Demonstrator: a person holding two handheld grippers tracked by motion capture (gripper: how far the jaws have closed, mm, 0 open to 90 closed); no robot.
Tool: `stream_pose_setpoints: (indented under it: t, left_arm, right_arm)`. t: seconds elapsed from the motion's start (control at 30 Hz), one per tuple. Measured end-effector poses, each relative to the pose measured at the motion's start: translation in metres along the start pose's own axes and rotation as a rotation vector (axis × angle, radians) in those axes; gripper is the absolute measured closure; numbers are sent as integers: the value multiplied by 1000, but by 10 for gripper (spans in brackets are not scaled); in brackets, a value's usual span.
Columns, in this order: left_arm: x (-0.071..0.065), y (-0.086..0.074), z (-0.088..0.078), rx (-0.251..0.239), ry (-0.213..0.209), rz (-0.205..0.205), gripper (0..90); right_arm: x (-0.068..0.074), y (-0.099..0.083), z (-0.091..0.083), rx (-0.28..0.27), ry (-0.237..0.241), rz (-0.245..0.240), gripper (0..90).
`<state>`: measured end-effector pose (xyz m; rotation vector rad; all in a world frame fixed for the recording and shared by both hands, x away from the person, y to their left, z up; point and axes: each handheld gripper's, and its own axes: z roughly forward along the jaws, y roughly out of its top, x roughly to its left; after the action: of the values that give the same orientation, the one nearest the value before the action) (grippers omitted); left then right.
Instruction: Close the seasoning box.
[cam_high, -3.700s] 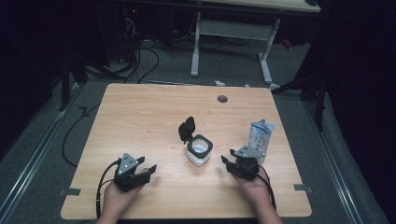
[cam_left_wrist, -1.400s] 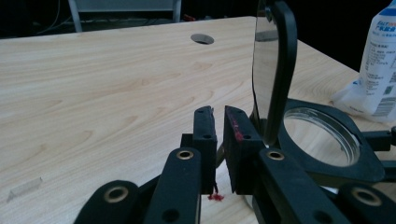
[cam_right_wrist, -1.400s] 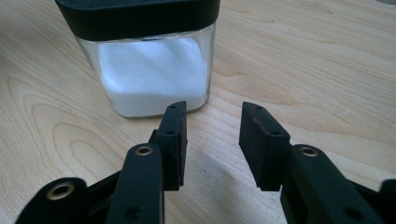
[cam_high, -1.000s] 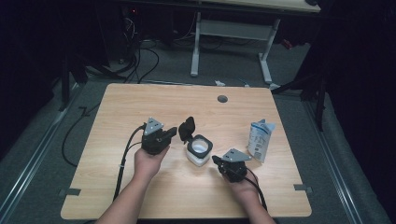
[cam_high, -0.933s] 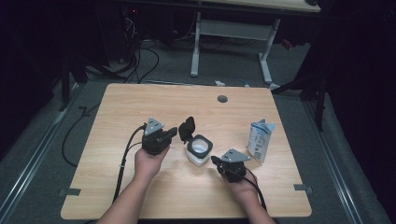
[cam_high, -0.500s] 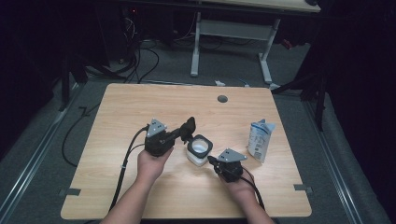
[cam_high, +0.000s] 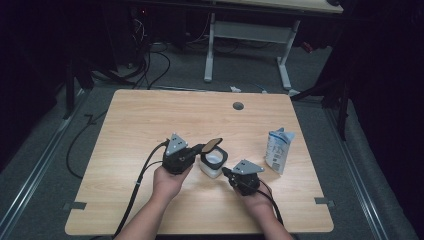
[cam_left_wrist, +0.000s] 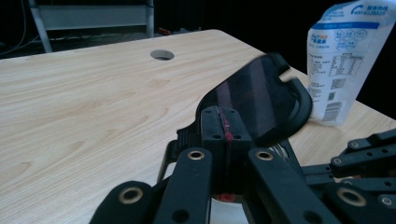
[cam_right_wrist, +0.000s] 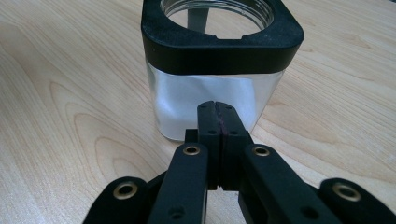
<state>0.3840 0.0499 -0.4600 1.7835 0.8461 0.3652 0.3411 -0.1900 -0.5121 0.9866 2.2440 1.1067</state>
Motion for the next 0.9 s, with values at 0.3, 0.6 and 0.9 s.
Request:
stream_pose_setpoints:
  t: [0.3,0.6,0.9]
  left_arm:
    - [4,-9,-2,4,32,-5,899]
    - [19,-36,17,116,68,-15,900]
    - [23,-40,33,124,67,-30,900]
  right_arm:
    - [0,0,0,1,0,-3,899]
    - [1,0,0,2,1,-5,898]
    - [-1,-2,-1,2,0,3,895]
